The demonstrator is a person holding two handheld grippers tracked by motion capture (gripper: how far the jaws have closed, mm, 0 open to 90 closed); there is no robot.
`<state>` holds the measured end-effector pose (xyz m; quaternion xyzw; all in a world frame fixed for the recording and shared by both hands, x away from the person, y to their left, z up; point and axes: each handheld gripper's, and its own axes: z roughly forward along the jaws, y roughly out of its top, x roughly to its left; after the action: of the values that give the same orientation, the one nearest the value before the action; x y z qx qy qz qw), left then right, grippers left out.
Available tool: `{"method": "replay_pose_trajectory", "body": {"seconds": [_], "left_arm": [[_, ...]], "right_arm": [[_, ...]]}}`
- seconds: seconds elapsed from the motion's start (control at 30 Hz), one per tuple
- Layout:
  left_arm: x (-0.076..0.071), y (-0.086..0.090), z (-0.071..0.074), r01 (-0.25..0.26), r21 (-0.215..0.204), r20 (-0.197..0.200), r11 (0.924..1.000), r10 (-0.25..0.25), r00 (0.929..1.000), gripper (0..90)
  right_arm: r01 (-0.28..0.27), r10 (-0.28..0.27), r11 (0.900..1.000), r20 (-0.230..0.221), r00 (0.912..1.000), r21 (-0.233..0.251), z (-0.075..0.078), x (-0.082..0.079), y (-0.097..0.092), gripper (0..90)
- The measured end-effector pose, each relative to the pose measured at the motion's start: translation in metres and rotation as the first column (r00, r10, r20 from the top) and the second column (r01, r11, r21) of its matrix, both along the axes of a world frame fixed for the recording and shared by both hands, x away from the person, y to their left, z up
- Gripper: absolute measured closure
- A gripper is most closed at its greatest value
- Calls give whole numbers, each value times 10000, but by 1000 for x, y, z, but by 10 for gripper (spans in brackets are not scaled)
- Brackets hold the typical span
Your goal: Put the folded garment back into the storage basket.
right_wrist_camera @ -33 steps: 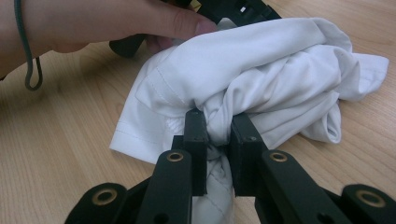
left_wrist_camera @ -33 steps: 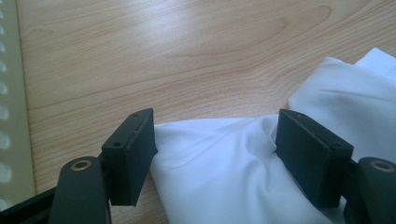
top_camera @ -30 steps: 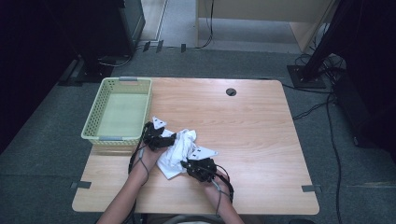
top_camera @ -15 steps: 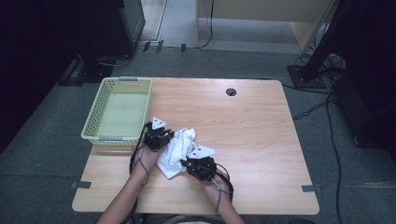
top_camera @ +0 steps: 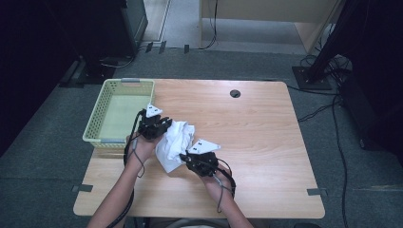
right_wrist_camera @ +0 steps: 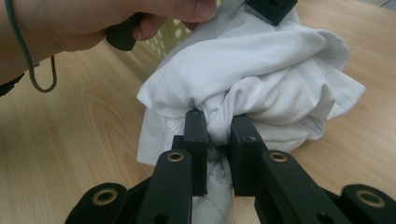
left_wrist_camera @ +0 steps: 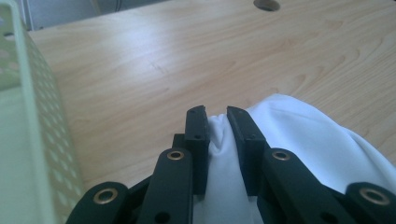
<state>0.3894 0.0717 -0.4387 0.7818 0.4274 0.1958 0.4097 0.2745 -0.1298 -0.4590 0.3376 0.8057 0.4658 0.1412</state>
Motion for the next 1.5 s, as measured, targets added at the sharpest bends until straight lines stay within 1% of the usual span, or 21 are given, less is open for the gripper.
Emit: {"method": "replay_pose_trajectory", "body": {"seconds": [0.1,0.17,0.27,0.37,0.5,0.53,0.6,0.67,0.7,0.73,0.83,0.9,0.93,1.03,1.1,1.2,1.27,1.37,1.43,1.5], "left_arm": [[5,5,11,-150,-144,7,9998,150,9999,808],[9,9,17,-236,-126,26,9996,237,9997,808],[13,15,25,-378,-154,133,9992,380,9992,808],[15,21,33,-501,-140,327,9986,506,9982,807],[19,27,44,-601,-236,398,9979,610,9973,807],[20,28,47,-616,-260,481,9978,628,9969,806],[22,33,55,-695,-327,505,9970,711,9962,806],[23,36,64,-767,-175,620,9969,777,9950,806],[24,38,67,-823,-159,680,9965,832,9942,806],[24,38,67,-823,-159,680,9965,832,9942,806],[30,46,76,-1041,-145,799,9945,1049,9913,805],[34,51,80,-1133,-187,821,9934,1145,9900,806],[36,54,80,-1190,-262,752,9926,1206,9899,806],[42,61,82,-1359,-231,682,9904,1372,9882,805],[46,66,83,-1431,-206,753,9895,1443,9867,805],[53,73,82,-1517,-268,666,9881,1532,9859,805],[58,79,81,-1616,-212,678,9866,1627,9844,804],[66,88,79,-1725,-349,677,9844,1745,9823,805],[73,94,77,-1775,-146,731,9840,1781,9813,805],[80,98,73,-1873,70,746,9823,1863,9797,804]], "right_arm": [[-74,74,10000,203,9998,3,10,5,4,807],[-106,105,9999,282,9995,41,16,10,7,808],[-176,172,9998,323,9993,126,23,17,12,807],[-249,245,9997,448,9987,79,30,22,17,808],[-363,362,9993,597,9976,1,39,27,25,808],[-381,378,9993,603,9975,34,41,29,26,808],[-480,472,9988,691,9965,90,46,32,29,808],[-562,556,9984,774,9954,61,51,37,33,808],[-604,597,9982,811,9949,57,53,40,35,807],[-604,597,9982,811,9949,57,53,40,35,807],[-704,701,9975,1020,9923,-3,61,46,41,808],[-743,737,9972,1101,9912,12,65,51,46,807],[-758,754,9971,1131,9907,-3,67,55,49,807],[-838,825,9965,1063,9909,77,70,64,57,807],[-862,843,9962,1020,9912,136,71,69,62,807],[-833,806,9963,1006,9917,225,72,77,69,807],[-825,794,9962,933,9925,293,71,82,76,807],[-842,813,9960,927,9924,285,69,90,87,807],[-854,830,9960,842,9930,257,65,100,99,806],[-838,813,9961,796,9935,279,61,107,105,806]]}}
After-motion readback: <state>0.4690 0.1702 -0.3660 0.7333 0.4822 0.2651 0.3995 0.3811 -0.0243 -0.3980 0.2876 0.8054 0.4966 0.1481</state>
